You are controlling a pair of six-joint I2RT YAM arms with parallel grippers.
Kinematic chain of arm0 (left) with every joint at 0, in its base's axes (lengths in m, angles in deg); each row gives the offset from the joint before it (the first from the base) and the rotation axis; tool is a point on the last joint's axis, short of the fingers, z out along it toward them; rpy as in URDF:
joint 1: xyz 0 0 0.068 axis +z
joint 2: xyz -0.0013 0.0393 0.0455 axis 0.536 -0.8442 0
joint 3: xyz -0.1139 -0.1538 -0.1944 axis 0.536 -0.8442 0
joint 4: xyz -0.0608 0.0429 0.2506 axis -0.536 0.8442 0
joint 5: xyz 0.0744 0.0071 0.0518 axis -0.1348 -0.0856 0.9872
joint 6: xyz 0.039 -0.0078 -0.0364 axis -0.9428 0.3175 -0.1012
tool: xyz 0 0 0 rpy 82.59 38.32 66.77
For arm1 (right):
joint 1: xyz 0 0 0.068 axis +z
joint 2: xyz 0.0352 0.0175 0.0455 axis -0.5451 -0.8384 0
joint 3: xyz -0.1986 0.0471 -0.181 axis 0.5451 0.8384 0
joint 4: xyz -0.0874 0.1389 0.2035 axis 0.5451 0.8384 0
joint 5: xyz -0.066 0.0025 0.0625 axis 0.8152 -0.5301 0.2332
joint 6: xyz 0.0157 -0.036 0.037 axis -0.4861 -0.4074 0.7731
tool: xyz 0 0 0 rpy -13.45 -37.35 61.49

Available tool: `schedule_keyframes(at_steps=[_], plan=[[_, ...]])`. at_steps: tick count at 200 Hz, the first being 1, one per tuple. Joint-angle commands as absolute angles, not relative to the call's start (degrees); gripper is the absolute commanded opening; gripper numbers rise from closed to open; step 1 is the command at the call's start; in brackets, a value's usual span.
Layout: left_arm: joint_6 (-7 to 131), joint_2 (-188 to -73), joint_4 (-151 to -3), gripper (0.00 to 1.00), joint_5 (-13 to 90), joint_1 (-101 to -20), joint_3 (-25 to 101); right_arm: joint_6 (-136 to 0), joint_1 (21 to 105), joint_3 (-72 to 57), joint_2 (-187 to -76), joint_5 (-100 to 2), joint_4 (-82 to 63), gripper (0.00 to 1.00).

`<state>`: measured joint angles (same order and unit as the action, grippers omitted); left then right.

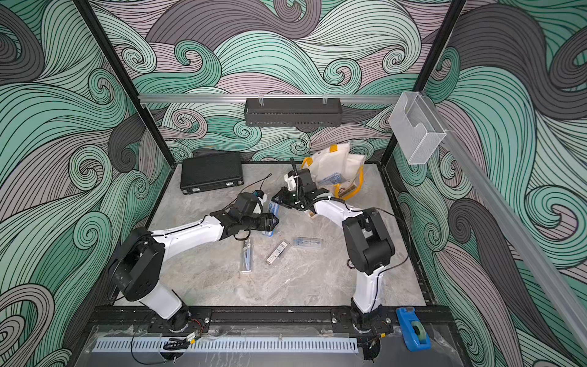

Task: Put the compass set into the canvas bag
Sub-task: Pick up the compass set at the center of the board, then place the compass set in the canvas bag.

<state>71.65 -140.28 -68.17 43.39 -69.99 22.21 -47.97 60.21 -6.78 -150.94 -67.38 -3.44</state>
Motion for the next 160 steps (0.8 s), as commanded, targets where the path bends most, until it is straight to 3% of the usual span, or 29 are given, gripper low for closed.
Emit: schedule_keyframes(at_steps=[1, 84, 160], plan=[[71.3, -138.0, -68.8, 0.96, 42.9, -69.2, 22.2, -50.5, 60.4, -9.3, -149.5, -65.4, -0.6, 0.11], [69.5, -125.2, -70.9, 0.99, 52.3, -68.4, 15.5, -58.7, 58.1, -22.9, -146.4, -61.2, 10.0, 0.10], [70.9, -122.7, -71.0, 0.99, 54.8, -68.1, 12.0, -61.2, 45.5, -35.1, -141.8, -56.5, 14.6, 0.09]])
